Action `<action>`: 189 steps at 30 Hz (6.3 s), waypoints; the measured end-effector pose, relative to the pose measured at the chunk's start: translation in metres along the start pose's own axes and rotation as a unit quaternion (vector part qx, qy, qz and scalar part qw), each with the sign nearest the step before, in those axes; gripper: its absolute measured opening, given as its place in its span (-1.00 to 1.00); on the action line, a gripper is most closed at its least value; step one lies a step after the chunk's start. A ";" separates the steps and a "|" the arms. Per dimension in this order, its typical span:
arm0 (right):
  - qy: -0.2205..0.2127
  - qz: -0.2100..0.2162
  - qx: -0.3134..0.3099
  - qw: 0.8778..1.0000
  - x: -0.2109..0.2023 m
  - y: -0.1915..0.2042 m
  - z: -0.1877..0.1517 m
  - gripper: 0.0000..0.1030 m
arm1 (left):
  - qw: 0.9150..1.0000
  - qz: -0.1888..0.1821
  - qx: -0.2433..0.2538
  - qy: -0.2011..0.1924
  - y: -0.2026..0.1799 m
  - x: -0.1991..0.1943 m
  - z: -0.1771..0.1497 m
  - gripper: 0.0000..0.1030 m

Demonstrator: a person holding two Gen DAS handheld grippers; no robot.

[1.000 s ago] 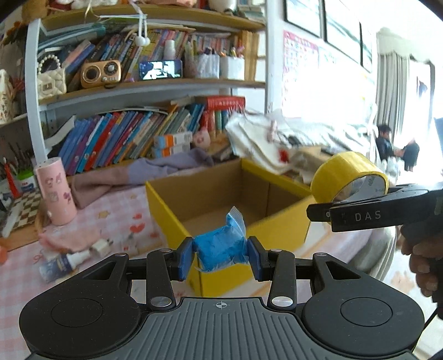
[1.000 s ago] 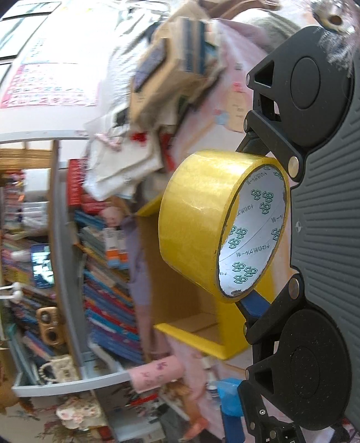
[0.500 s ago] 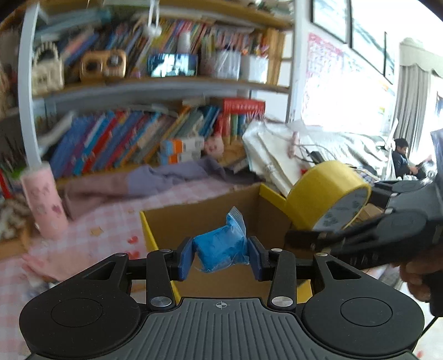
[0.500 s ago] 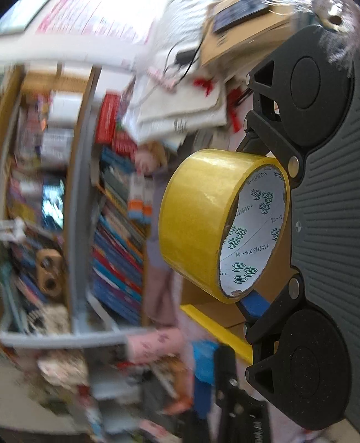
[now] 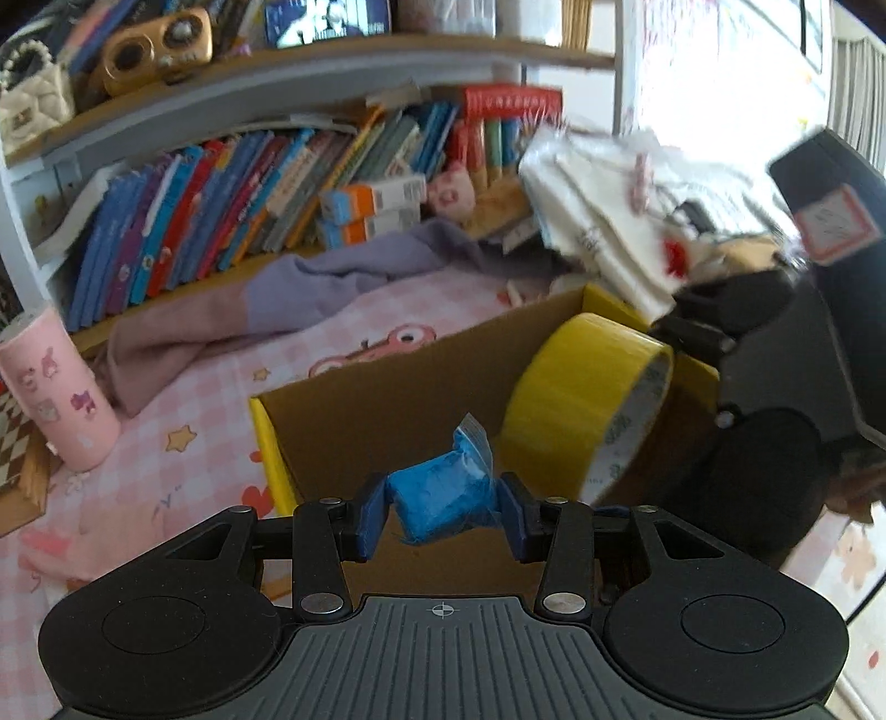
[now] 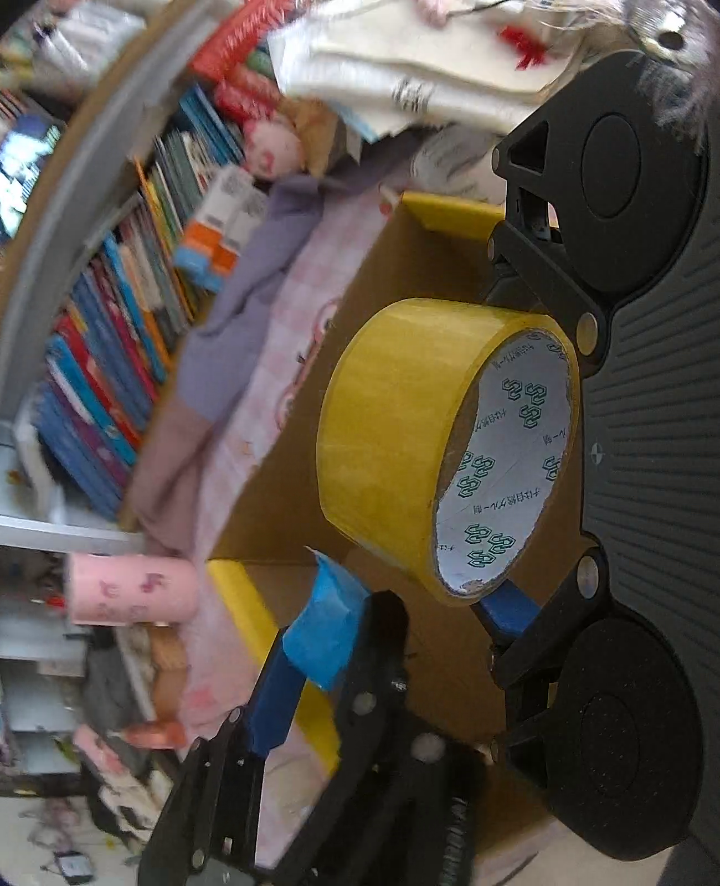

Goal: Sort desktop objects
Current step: 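Lower the tape roll into the box and open the right gripper while the left releases the bag, then withdraw both grippers from the yellow box back over the table, then move both grippers toward the white eraser block and small white card box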

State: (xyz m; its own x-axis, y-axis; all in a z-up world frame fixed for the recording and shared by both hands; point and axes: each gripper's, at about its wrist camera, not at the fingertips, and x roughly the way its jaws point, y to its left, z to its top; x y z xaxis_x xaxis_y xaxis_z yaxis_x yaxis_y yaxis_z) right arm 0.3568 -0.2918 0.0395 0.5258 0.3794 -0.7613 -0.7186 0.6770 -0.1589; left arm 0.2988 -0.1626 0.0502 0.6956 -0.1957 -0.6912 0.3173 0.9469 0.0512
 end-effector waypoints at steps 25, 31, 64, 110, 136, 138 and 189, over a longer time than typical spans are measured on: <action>0.127 0.024 -0.102 0.986 0.039 0.006 -0.004 0.75 | 0.996 0.019 0.068 0.048 -0.022 0.036 -0.004 0.41; 0.120 0.016 -0.089 0.989 0.033 0.003 -0.007 0.79 | 0.996 0.028 0.071 0.040 -0.024 0.036 -0.002 0.67; -0.159 -0.082 0.135 0.974 -0.120 0.051 -0.037 0.86 | 0.991 0.042 -0.047 -0.119 0.006 -0.116 -0.050 0.83; -0.055 -0.109 0.290 0.949 -0.089 0.289 -0.067 0.86 | 0.993 0.061 -0.102 0.014 0.111 -0.184 -0.227 0.83; -0.027 -0.075 0.247 0.966 -0.066 0.322 -0.040 0.86 | 0.984 0.086 -0.147 0.043 0.147 -0.193 -0.250 0.83; -0.023 -0.071 0.246 0.966 -0.063 0.323 -0.039 0.86 | 0.984 0.089 -0.149 0.044 0.149 -0.193 -0.251 0.83; -0.055 -0.021 0.197 0.979 0.053 0.221 0.077 0.78 | 0.972 0.145 -0.181 0.043 0.220 -0.095 -0.155 0.83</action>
State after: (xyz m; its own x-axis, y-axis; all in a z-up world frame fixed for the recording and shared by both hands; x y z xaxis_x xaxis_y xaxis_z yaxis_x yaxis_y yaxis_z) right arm 0.2604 -0.0737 0.0123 0.6117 0.3969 -0.6843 -0.4761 0.8755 0.0822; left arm 0.2023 0.1034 0.0160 0.6599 0.1004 -0.7446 -0.1432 0.9897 0.0066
